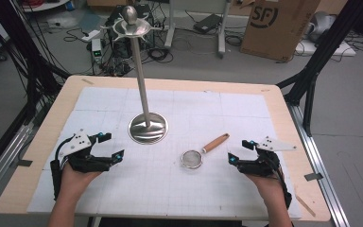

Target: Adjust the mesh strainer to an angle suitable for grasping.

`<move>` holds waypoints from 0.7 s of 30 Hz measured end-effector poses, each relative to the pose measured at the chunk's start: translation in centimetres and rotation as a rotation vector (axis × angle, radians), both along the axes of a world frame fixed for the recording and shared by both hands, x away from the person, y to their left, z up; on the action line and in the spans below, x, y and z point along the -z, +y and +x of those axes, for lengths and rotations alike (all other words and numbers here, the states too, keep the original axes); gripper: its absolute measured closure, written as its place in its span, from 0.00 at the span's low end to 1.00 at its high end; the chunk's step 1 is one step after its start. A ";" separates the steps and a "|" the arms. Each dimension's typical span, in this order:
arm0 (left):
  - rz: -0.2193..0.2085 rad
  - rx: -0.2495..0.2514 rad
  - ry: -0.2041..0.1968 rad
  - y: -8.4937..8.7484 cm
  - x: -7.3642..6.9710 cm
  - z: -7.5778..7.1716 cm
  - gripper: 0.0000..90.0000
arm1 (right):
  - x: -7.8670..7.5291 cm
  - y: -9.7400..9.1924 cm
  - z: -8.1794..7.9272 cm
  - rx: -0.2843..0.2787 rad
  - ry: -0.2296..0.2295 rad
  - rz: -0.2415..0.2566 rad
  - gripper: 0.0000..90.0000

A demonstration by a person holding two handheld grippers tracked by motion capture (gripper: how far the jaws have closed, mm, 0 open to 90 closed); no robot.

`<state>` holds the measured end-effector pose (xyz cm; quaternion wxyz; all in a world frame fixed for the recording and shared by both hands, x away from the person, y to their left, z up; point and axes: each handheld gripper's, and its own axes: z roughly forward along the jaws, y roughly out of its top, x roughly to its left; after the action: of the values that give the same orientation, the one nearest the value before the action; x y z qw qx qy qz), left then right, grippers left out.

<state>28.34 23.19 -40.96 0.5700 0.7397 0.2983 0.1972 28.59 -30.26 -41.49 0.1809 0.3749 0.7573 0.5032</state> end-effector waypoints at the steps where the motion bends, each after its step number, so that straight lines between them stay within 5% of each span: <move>1: 0.002 0.000 0.002 0.0 0.0 0.0 0.21 | 0.0 0.0 0.0 -0.001 0.003 -0.005 0.20; 21: -0.008 0.022 0.000 -0.3 -0.3 -0.2 0.21 | 0.2 0.5 0.0 0.007 0.019 -0.017 0.19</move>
<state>28.13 22.91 -40.68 0.5751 0.7406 0.2911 0.1899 28.55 -29.78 -41.69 0.1787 0.3807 0.7620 0.4924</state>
